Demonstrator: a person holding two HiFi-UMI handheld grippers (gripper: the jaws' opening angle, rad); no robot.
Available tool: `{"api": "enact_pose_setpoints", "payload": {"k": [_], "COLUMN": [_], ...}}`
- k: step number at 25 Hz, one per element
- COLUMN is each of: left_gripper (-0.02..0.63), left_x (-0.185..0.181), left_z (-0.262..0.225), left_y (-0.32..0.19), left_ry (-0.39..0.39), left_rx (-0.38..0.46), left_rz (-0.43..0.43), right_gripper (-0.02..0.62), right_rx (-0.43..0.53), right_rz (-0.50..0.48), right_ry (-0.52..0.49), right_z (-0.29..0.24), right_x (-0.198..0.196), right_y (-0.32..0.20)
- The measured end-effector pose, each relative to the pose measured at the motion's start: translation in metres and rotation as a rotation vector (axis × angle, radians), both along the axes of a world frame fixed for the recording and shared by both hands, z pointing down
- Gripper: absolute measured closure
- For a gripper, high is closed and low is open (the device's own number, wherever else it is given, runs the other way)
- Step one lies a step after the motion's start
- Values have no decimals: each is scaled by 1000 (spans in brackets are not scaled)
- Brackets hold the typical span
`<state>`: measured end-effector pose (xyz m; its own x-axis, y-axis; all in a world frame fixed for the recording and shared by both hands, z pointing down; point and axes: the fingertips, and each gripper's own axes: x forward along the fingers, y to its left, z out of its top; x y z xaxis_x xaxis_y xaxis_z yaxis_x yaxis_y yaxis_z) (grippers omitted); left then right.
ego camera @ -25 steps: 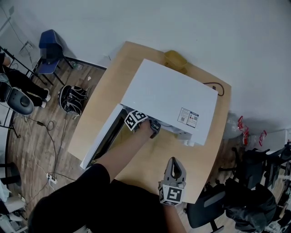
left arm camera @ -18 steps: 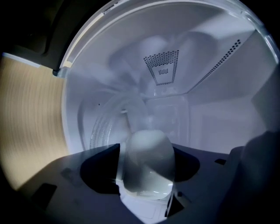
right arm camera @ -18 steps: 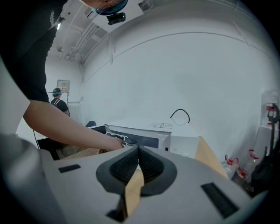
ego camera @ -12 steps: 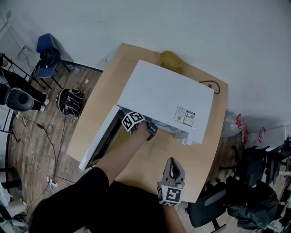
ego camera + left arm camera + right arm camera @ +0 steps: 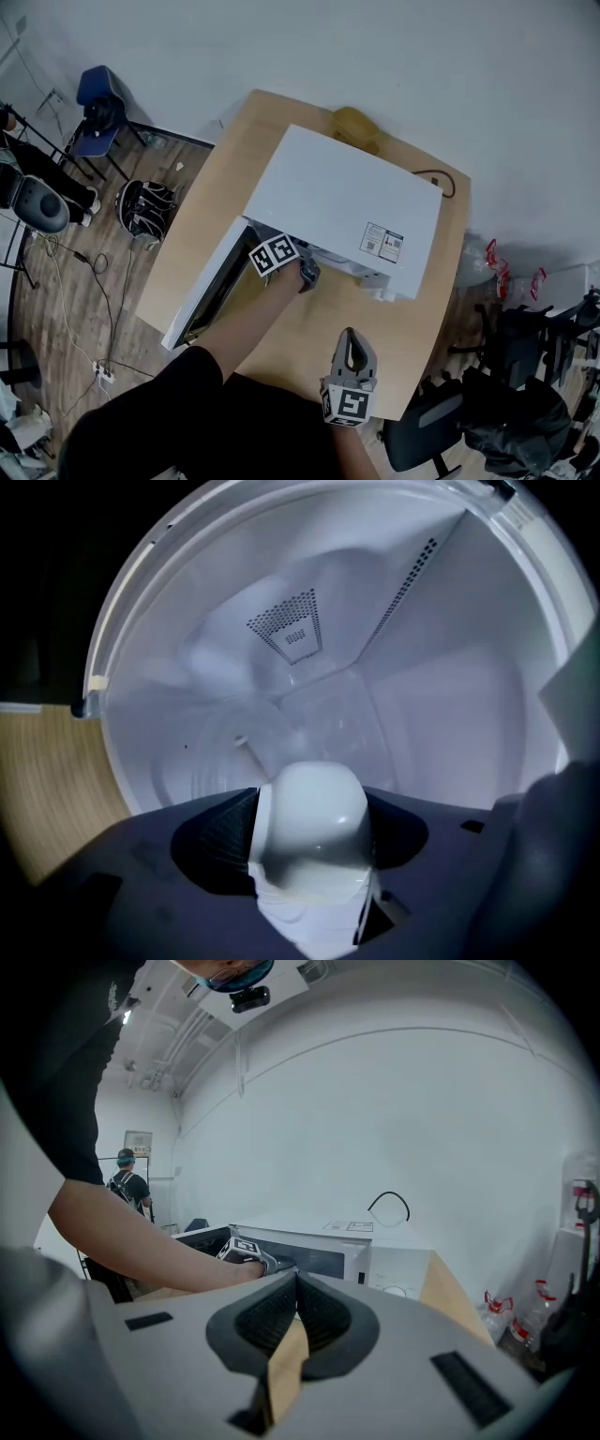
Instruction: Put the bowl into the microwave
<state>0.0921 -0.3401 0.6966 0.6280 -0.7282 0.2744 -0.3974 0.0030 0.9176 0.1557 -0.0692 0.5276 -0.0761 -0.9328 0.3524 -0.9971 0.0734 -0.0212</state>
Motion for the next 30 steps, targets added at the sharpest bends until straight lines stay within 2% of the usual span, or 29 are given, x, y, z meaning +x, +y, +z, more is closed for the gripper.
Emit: {"api": "enact_pose_setpoints", "payload": {"k": [14,19,22,27,30], "left_gripper": [330,330,323,281,272], "left_x": [-7,-6,-3,0,4], "left_z": [6,7,2,-2,-4], "left_y": [-5,-7,-9,-10,-8], "left_ry": [-318,-385,-428,-429,-456], "left_rx": [107,146,210,259,292], "left_rz": [54,89,113,123,147], "right_gripper": [535,535,535,535,535], "right_rx": [-14,-24,-31,-32,-39], "right_rz": [4,-4,-9,-17,-20], "right_ry": [-1,-8,-2,0,-1], "right_z": [4,8,10,9,10], "right_x": [3,2,2,-2,-2], "right_y": [3,5,4,2,2]}}
